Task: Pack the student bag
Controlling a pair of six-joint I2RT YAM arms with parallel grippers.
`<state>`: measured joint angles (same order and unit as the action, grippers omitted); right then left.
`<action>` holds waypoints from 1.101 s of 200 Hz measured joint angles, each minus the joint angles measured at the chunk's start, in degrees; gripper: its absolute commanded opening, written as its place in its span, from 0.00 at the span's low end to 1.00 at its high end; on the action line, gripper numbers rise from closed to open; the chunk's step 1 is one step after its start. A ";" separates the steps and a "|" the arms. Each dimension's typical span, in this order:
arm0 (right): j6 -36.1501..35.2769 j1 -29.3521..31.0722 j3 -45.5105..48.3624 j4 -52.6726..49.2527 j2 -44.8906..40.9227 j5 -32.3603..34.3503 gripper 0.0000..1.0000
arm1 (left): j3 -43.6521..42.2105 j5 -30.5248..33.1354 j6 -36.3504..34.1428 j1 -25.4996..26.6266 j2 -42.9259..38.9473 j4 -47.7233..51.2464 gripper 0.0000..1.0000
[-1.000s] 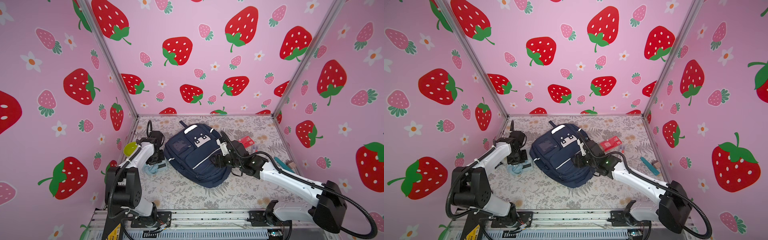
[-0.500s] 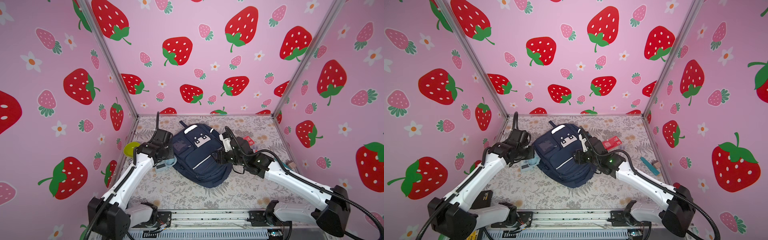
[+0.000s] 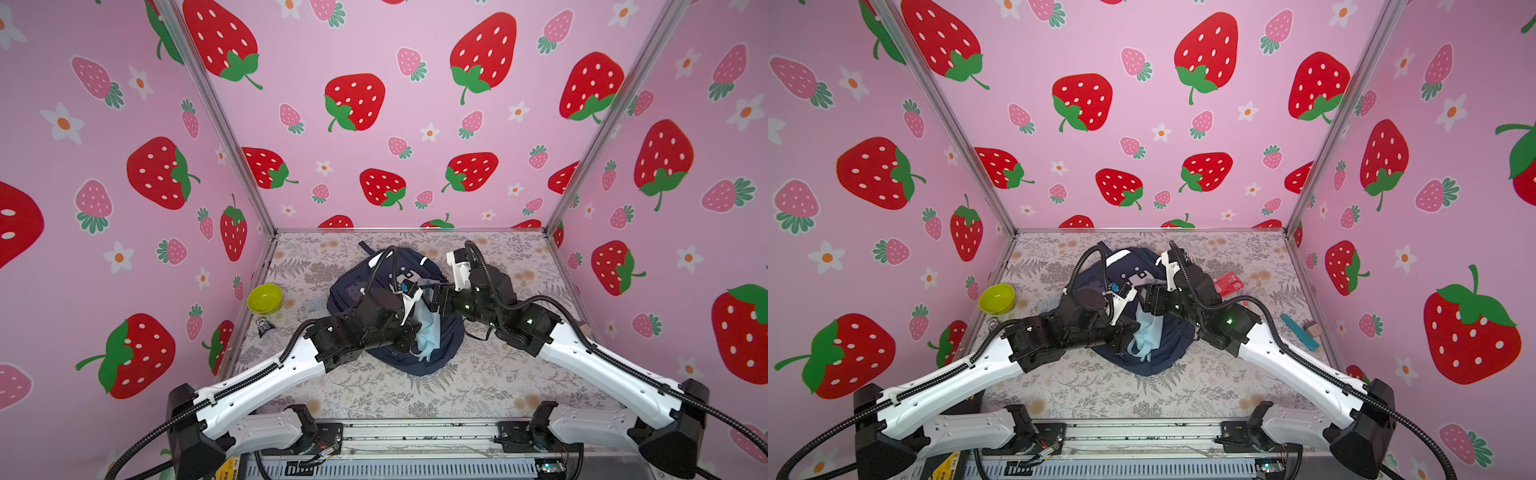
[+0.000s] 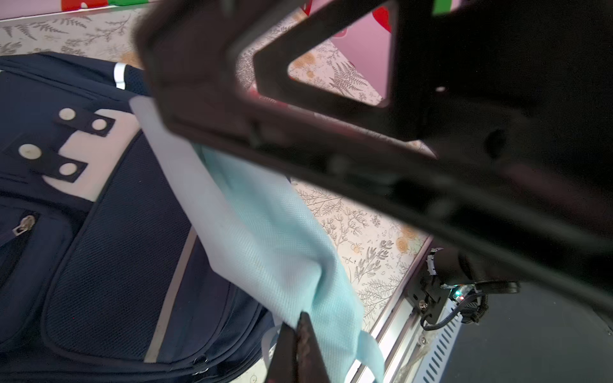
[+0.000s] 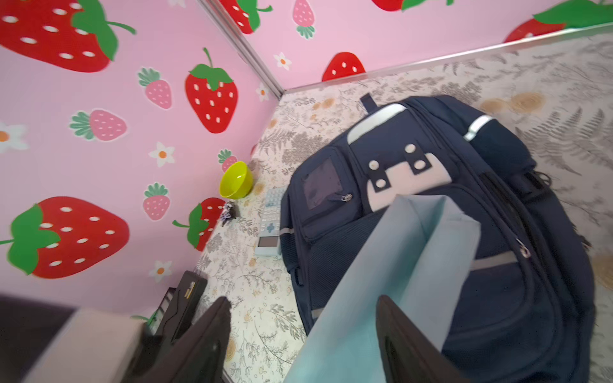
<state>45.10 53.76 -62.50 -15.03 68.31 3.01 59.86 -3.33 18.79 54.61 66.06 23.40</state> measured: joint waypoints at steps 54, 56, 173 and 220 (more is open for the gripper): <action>4.87 -2.16 4.81 -7.02 -2.05 5.62 0.73 | -0.85 1.18 -1.27 3.06 0.66 -4.81 0.00; 4.92 -2.43 5.18 -6.91 -2.19 5.29 0.72 | -0.96 1.18 -1.29 3.10 0.63 -5.01 0.00; 12.22 -6.60 20.28 12.37 0.26 -18.18 0.16 | -4.44 1.01 -4.90 3.91 2.23 -7.04 0.00; 11.15 -10.38 20.22 9.70 -2.21 -16.76 0.00 | -1.51 4.76 -4.63 3.87 6.95 -3.87 0.56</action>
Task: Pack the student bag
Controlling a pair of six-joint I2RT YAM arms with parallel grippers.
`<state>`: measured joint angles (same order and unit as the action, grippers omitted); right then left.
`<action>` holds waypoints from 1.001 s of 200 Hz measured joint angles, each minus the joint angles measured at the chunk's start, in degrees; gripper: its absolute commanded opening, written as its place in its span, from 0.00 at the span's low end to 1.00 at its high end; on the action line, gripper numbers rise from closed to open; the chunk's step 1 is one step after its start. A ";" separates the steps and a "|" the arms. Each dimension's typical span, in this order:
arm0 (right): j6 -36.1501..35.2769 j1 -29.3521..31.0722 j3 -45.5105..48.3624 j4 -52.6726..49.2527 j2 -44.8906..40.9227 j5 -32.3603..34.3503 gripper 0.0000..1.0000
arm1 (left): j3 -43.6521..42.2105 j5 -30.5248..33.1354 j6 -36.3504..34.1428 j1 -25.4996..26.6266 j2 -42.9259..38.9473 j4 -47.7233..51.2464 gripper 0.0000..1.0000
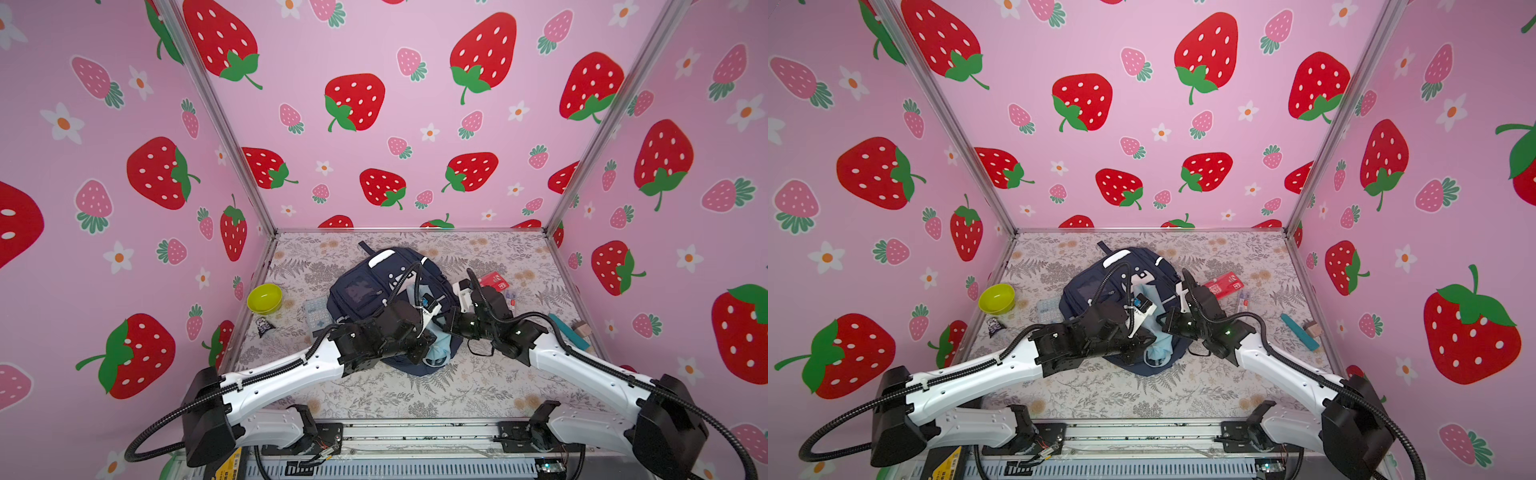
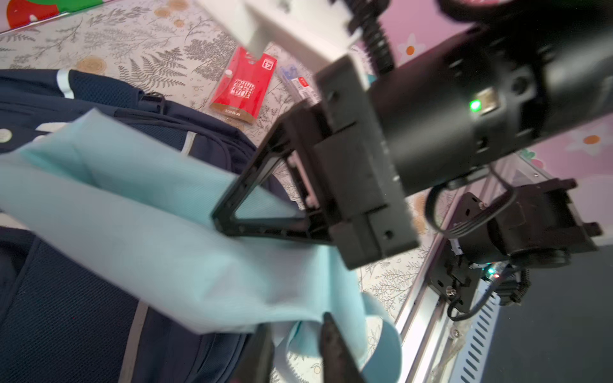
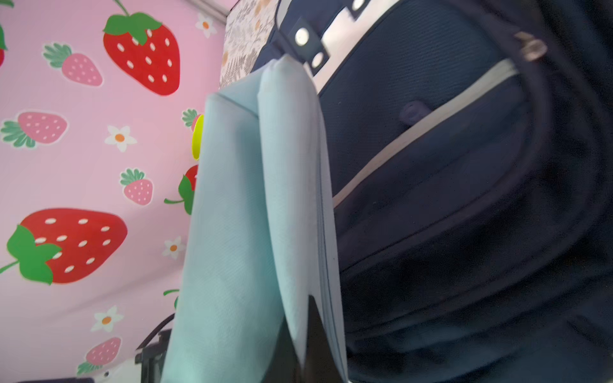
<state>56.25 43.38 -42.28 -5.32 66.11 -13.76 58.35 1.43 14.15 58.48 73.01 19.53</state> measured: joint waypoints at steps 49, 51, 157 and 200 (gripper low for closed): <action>-5.60 -6.14 -7.34 -16.72 -10.10 14.45 0.00 | 10.47 2.47 -0.46 -4.63 10.62 8.44 0.62; -5.73 -6.54 -7.54 -17.22 -10.58 15.06 0.00 | 10.99 2.58 -0.50 -4.81 11.30 8.72 0.62; -7.96 -14.03 -2.16 -26.67 -21.84 17.00 0.00 | 27.50 7.98 -6.23 -5.60 34.93 21.03 0.00; -6.25 -14.03 1.40 -20.83 -21.00 9.94 0.00 | 19.37 4.15 -9.05 -8.20 17.18 13.03 0.00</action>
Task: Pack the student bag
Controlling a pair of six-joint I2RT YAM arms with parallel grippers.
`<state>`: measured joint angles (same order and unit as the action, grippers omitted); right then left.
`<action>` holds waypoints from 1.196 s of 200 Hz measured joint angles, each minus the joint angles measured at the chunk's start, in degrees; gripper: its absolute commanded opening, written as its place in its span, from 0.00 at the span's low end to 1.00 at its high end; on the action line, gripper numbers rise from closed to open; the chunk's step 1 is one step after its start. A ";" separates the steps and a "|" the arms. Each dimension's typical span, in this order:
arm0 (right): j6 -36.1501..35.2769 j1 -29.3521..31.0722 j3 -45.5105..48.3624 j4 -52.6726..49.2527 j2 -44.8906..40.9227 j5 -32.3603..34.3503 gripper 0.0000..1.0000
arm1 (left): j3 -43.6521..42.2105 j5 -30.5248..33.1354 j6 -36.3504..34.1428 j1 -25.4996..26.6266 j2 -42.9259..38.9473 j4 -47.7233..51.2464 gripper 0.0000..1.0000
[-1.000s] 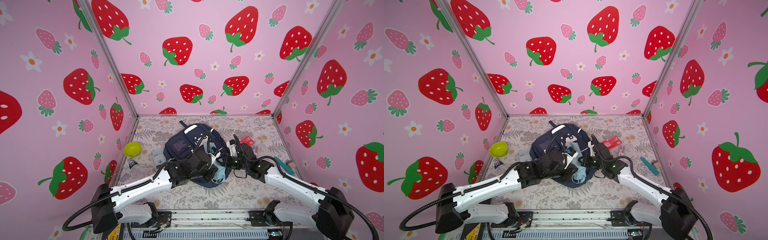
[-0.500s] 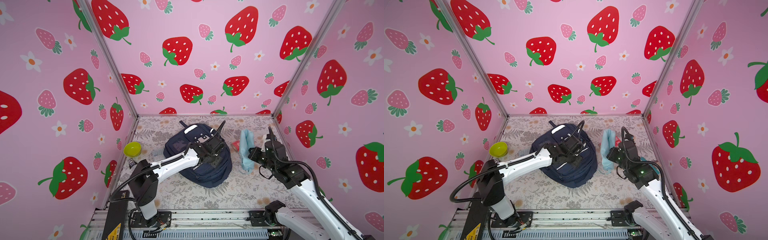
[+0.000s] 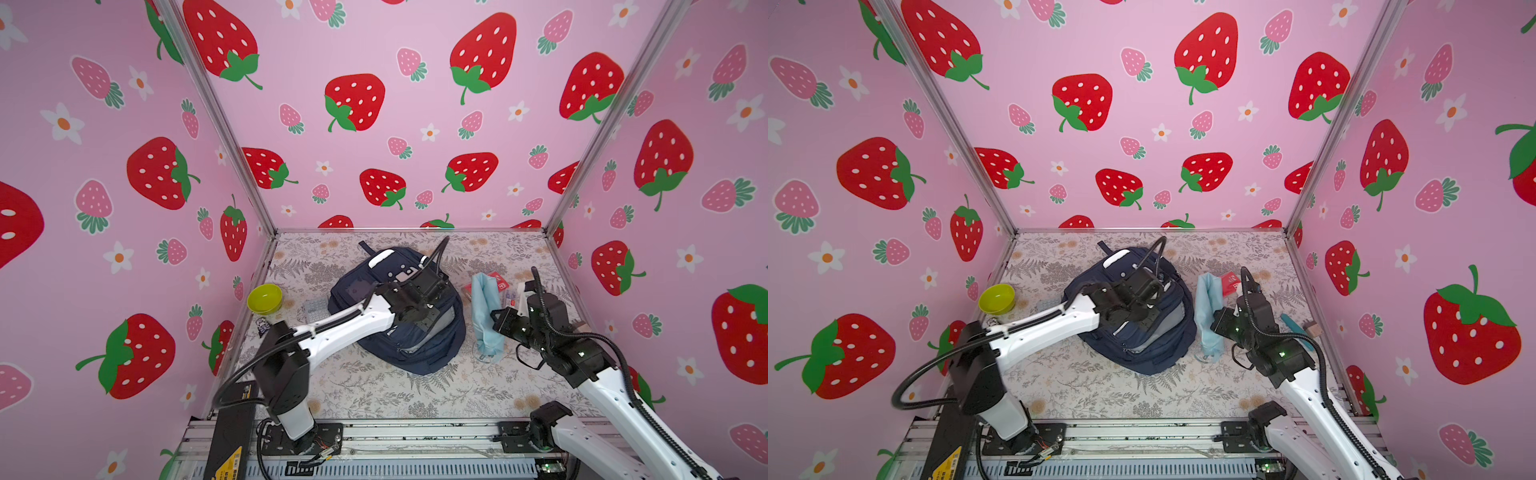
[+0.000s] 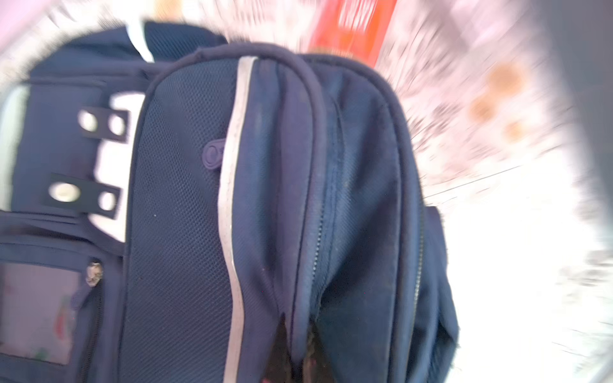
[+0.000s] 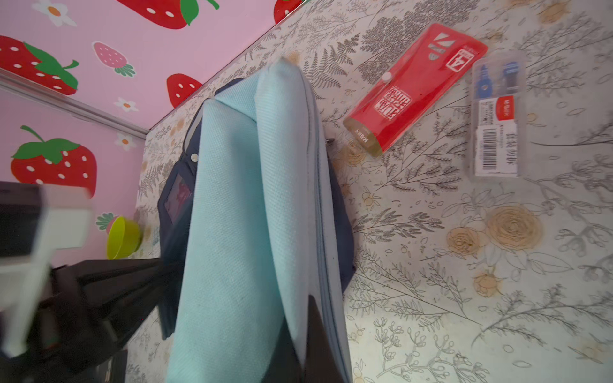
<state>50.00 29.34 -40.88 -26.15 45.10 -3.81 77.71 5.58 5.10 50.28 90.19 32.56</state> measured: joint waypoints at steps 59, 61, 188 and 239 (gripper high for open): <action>4.22 2.27 3.26 13.53 10.47 -9.51 0.00 | -11.96 -22.51 1.84 -9.53 -12.48 -10.75 0.00; 4.39 2.40 3.26 14.19 10.93 -9.64 0.00 | -12.39 -23.04 1.97 -9.75 -12.57 -11.17 0.00; 12.13 21.44 -2.93 41.66 42.97 -5.86 0.00 | -18.78 -37.33 10.49 -16.33 -13.81 -21.59 0.00; 12.55 24.15 3.96 44.68 39.60 -4.26 0.00 | -19.26 -42.16 12.26 -18.62 -12.24 -25.16 0.00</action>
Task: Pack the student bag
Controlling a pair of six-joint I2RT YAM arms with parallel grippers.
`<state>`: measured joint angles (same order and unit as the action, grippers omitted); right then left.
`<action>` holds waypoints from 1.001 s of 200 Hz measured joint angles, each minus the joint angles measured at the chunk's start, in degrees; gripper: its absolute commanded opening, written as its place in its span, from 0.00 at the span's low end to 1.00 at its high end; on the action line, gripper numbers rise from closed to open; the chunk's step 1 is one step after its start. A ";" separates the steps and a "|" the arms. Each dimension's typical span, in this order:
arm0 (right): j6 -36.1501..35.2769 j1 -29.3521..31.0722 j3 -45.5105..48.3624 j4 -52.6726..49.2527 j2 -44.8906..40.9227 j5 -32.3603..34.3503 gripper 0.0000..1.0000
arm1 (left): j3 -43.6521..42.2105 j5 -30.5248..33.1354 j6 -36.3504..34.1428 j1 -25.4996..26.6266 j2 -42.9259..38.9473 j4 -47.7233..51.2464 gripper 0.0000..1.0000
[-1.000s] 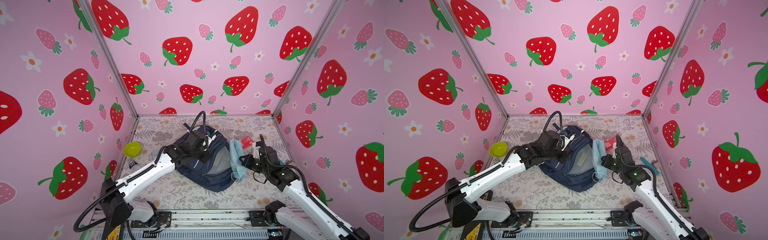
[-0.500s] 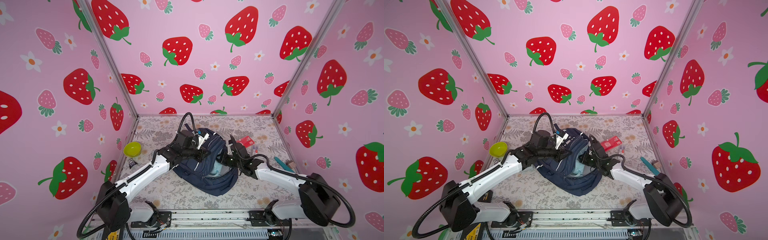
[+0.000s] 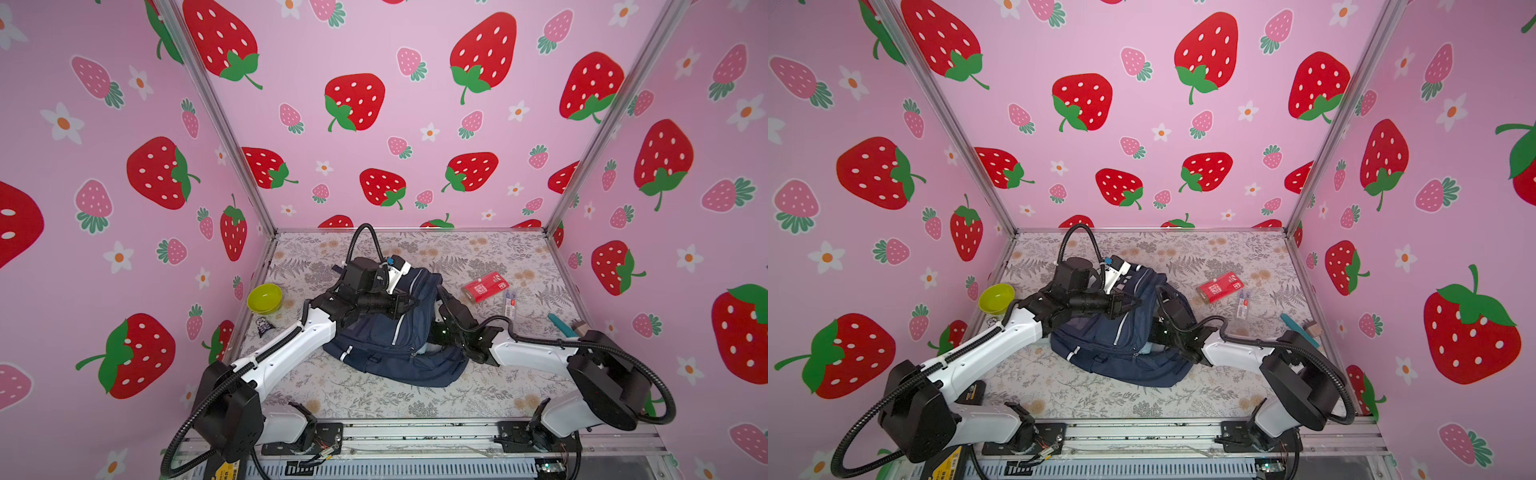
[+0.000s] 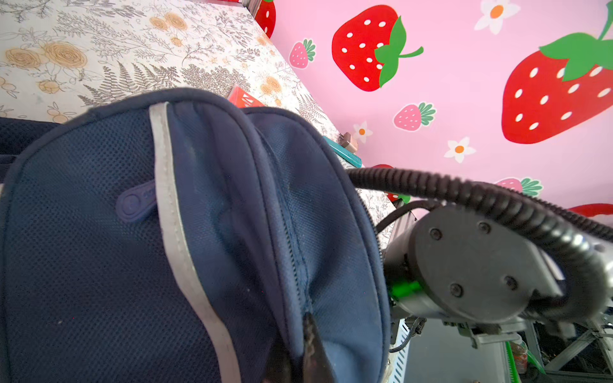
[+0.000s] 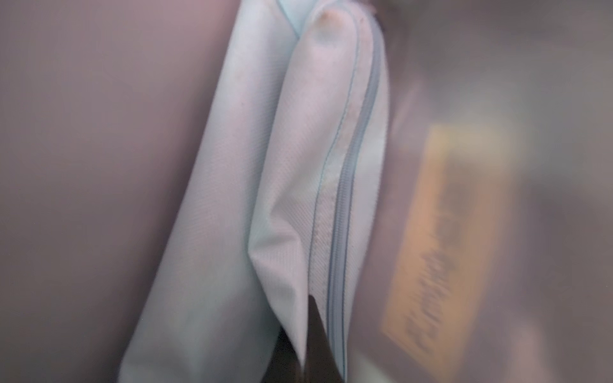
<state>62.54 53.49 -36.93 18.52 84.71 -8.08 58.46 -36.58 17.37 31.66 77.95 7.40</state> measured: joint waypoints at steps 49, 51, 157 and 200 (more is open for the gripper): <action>0.76 -0.04 5.14 0.83 -5.64 2.78 0.00 | 10.56 -6.84 3.41 2.21 12.94 -0.96 0.00; 0.76 -0.04 5.14 0.81 -5.68 2.89 0.00 | 11.28 -7.04 3.52 2.40 13.57 -0.98 0.00; 0.24 -17.14 15.87 -16.59 -40.68 6.29 0.70 | 5.14 -2.27 -3.37 3.43 5.68 1.03 0.00; -5.31 -22.77 11.58 -29.51 -44.76 6.16 0.69 | 1.77 4.92 -5.60 4.26 1.51 6.49 0.33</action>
<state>57.23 30.72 -25.34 -10.98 39.94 -1.91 60.23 -31.66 11.77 35.92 79.46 13.89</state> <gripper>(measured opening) 0.700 0.173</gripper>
